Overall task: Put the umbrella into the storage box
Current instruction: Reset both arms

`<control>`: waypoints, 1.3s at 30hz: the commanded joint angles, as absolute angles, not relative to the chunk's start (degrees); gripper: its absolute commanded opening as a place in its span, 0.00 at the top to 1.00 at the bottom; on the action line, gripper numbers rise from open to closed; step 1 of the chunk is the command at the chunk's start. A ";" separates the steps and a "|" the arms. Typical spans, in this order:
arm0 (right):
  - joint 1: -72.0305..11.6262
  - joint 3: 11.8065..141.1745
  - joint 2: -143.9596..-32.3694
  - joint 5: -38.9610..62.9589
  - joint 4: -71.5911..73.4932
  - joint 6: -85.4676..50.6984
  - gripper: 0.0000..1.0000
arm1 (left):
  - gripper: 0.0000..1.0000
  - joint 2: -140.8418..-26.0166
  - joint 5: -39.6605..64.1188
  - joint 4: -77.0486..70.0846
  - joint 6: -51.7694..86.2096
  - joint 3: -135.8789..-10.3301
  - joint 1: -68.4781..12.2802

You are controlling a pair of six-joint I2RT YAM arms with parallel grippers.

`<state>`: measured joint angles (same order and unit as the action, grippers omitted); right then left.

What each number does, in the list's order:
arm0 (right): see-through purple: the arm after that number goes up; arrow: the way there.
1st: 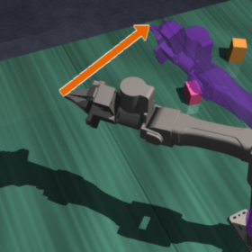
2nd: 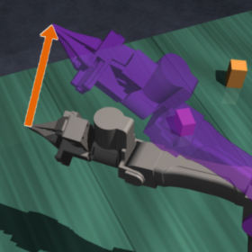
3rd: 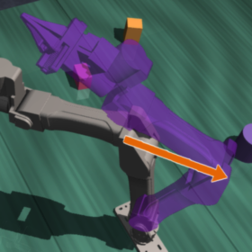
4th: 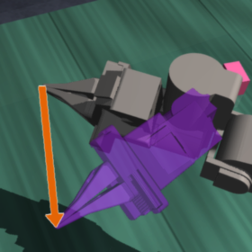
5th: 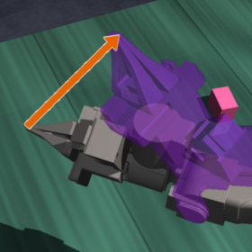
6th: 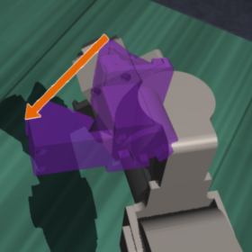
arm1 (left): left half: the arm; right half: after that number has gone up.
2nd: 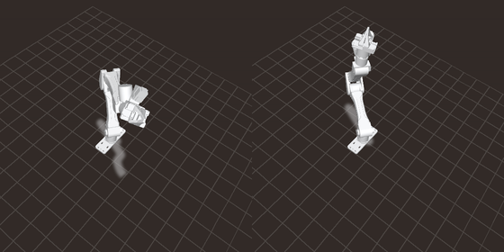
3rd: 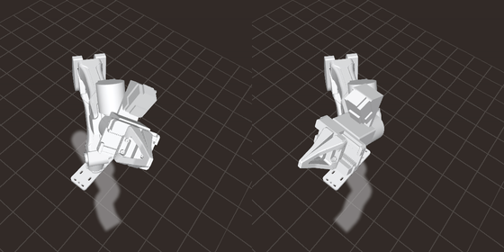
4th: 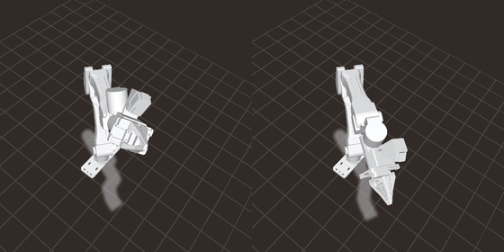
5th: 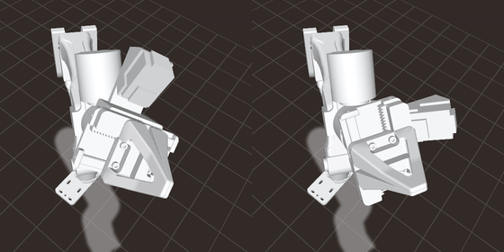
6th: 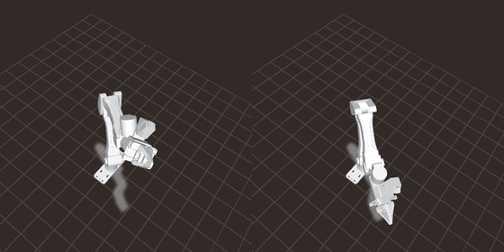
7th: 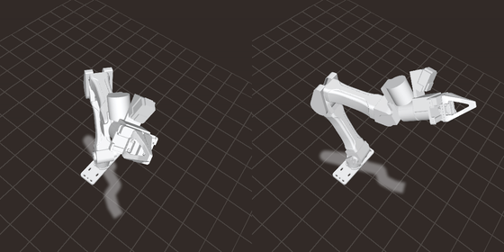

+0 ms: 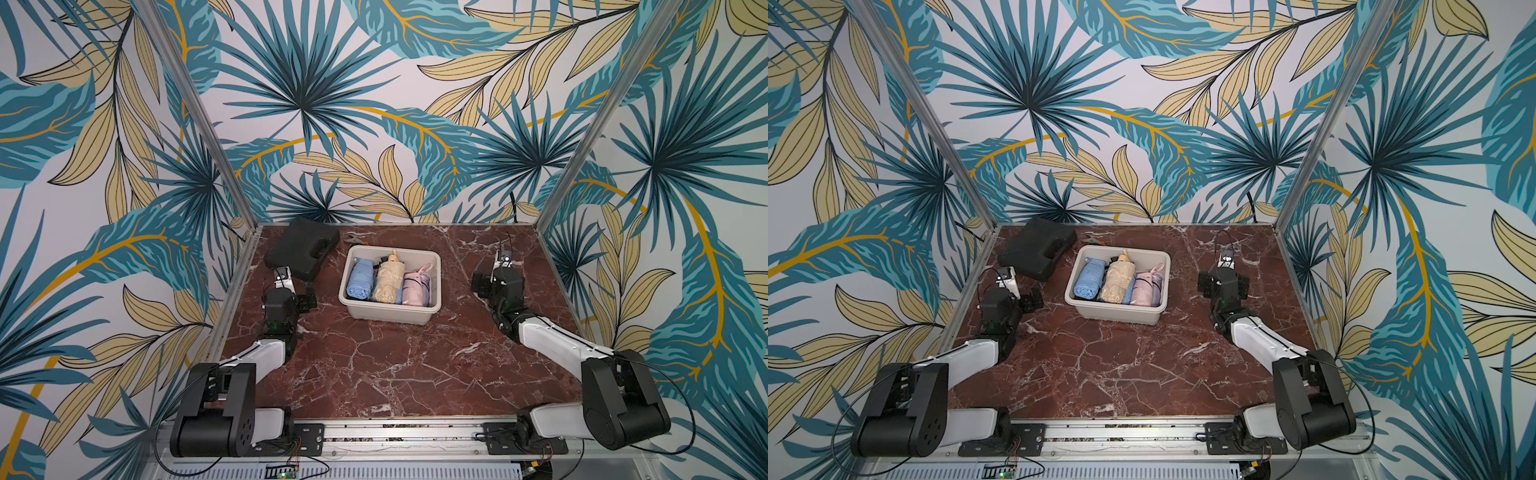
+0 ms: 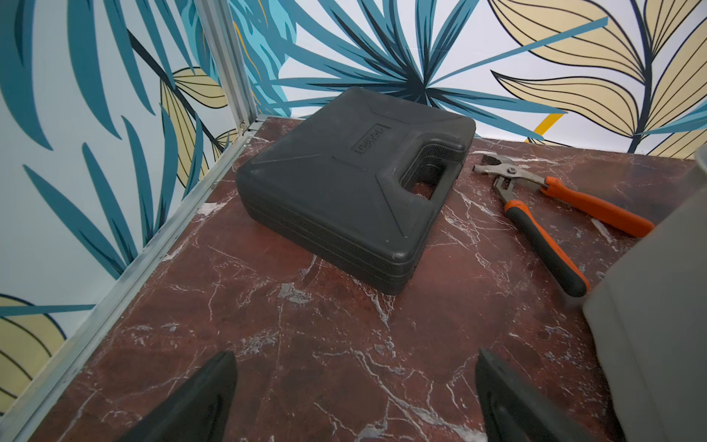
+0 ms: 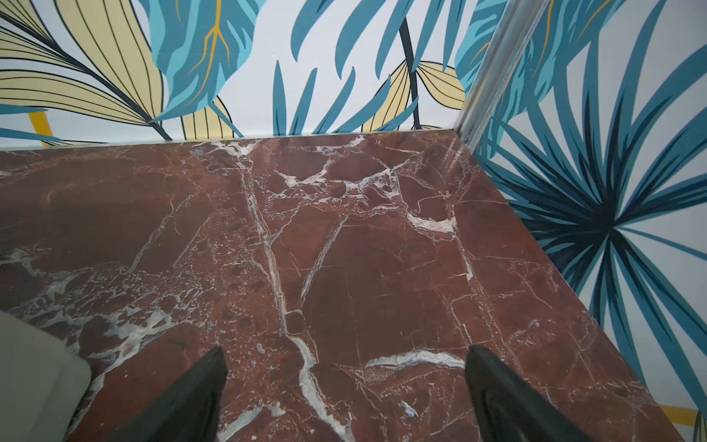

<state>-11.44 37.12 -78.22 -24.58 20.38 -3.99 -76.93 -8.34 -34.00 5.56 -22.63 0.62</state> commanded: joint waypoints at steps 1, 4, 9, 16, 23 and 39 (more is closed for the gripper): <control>-11.45 34.45 -75.61 -21.22 23.02 -2.76 0.01 | 0.00 -78.93 -7.29 -44.98 2.22 -21.11 1.20; -11.43 30.51 -74.26 -17.08 23.15 -3.32 0.01 | 0.00 -84.34 -7.56 -53.49 2.67 -19.88 1.32; -11.34 23.67 -73.79 -20.01 34.95 -3.87 0.01 | 0.00 -88.62 -8.69 -62.23 3.11 -16.71 1.23; -10.20 32.34 -81.59 -12.68 26.39 -2.76 0.02 | 0.00 -89.31 -11.71 -57.90 4.35 -19.59 1.21; -10.22 30.12 -75.71 -13.46 25.63 -0.31 0.03 | 0.00 -89.89 -10.57 -59.88 3.74 -19.07 1.25; -0.62 24.04 -85.85 -5.58 47.15 -2.58 0.03 | 0.00 -90.02 -10.68 -60.94 3.71 -18.66 1.32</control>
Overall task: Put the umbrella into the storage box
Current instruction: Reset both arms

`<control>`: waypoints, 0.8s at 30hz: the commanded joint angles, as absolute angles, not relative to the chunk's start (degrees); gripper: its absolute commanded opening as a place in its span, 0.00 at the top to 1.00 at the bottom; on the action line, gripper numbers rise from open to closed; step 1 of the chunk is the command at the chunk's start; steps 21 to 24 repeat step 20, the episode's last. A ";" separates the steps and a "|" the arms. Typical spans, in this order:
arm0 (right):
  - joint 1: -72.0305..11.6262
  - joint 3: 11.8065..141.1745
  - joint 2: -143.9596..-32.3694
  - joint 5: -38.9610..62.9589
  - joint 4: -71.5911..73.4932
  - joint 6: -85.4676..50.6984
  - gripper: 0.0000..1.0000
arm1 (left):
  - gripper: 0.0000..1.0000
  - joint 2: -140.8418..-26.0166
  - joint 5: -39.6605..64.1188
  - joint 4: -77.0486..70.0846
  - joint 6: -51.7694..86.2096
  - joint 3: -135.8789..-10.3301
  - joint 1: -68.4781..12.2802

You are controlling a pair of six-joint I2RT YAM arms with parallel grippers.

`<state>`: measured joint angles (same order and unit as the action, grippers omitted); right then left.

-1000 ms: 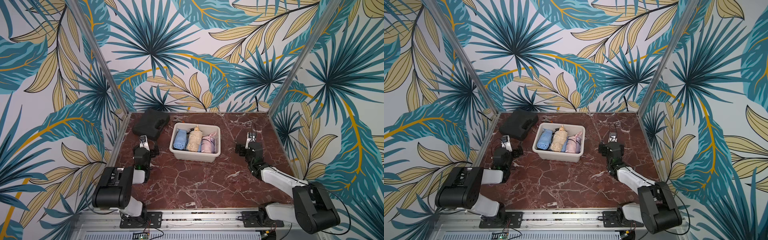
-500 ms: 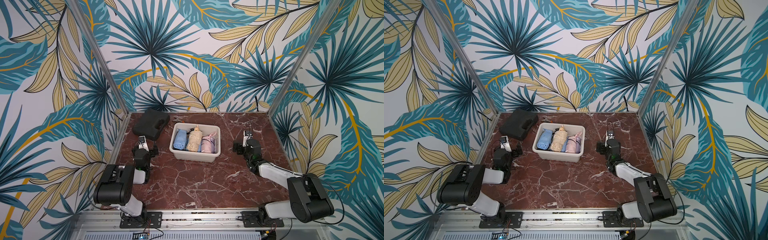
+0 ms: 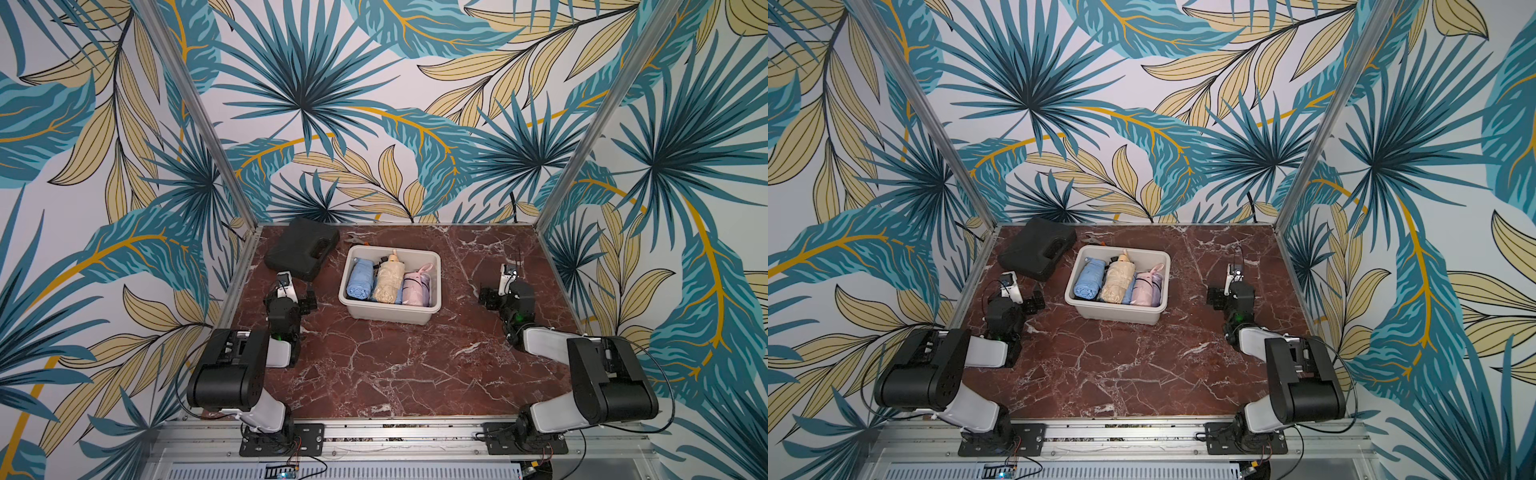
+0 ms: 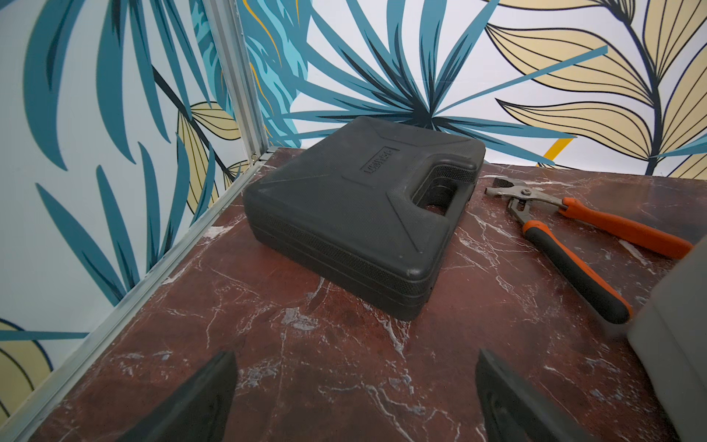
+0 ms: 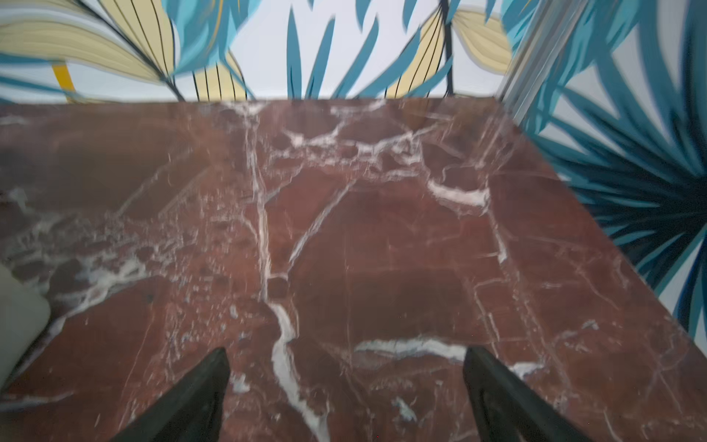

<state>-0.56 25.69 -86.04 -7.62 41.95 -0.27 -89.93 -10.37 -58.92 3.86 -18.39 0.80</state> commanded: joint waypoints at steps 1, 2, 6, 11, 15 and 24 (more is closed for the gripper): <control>-0.62 24.46 -86.09 -5.84 46.03 -2.42 0.03 | 0.00 -90.01 -10.76 -61.07 3.77 -18.59 1.27; -0.62 23.04 -87.49 -5.37 51.45 -1.17 0.01 | 0.00 -90.02 -10.87 -61.29 3.78 -18.48 1.23; -0.70 23.32 -86.59 -5.37 49.76 -1.44 0.01 | 0.00 -90.07 -11.22 -61.36 3.89 -18.46 1.31; -1.07 23.53 -86.21 -6.15 48.53 -1.42 0.01 | 0.00 -90.01 -11.61 -59.94 4.12 -19.24 1.27; -1.74 24.29 -86.64 -7.07 47.62 -0.98 0.01 | 0.00 -90.03 -11.70 -59.79 3.98 -19.33 1.23; -1.83 23.82 -86.48 -7.18 48.40 -0.96 0.01 | 0.00 -90.00 -11.69 -59.73 4.00 -19.34 1.23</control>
